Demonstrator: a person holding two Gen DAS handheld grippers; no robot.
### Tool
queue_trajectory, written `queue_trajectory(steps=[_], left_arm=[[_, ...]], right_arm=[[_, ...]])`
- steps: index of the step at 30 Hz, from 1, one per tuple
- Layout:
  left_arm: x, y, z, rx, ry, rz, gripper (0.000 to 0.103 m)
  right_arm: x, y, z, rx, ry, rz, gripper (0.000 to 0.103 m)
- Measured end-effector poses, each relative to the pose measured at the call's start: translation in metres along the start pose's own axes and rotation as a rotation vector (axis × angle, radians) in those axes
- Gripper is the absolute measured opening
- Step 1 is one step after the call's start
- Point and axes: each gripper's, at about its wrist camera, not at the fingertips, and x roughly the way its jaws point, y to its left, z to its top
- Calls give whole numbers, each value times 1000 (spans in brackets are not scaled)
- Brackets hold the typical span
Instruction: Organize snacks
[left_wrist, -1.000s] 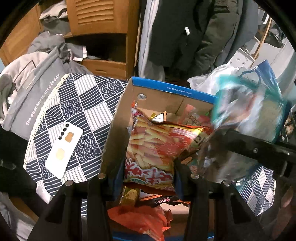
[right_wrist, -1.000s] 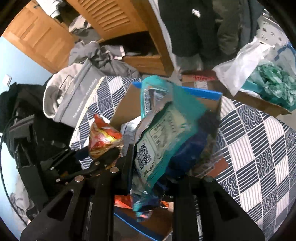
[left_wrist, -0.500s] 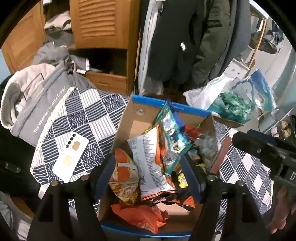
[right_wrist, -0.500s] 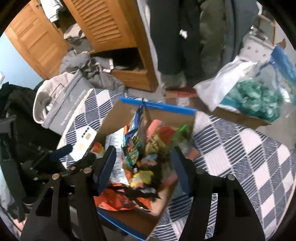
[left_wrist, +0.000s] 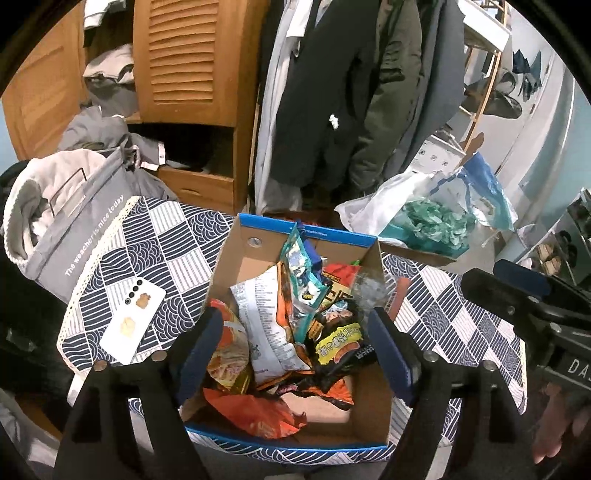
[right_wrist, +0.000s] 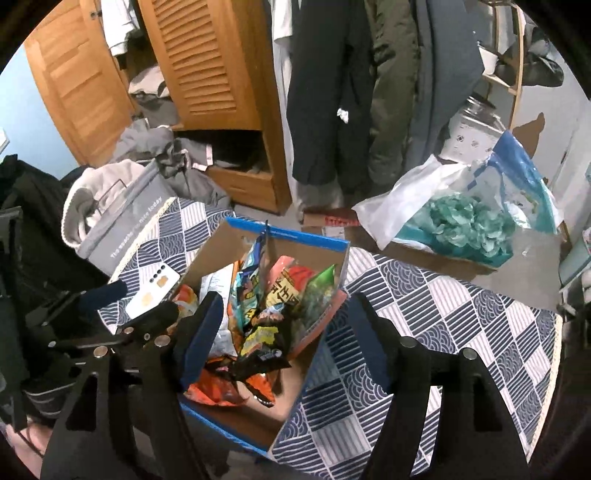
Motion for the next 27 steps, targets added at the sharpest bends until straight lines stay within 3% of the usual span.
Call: queue_trajectory(steps=[8, 15, 27], left_arm=[[-16, -9, -5, 34, -50, 18, 88], [-16, -15, -8, 53, -38, 55, 88], [-14, -28, -12, 107, -34, 46, 88]], right_arm=[[-17, -1, -7, -7, -33, -22, 71], [-24, -1, -18, -8, -43, -22, 71], [-26, -9, -27, 1, -40, -26, 71]])
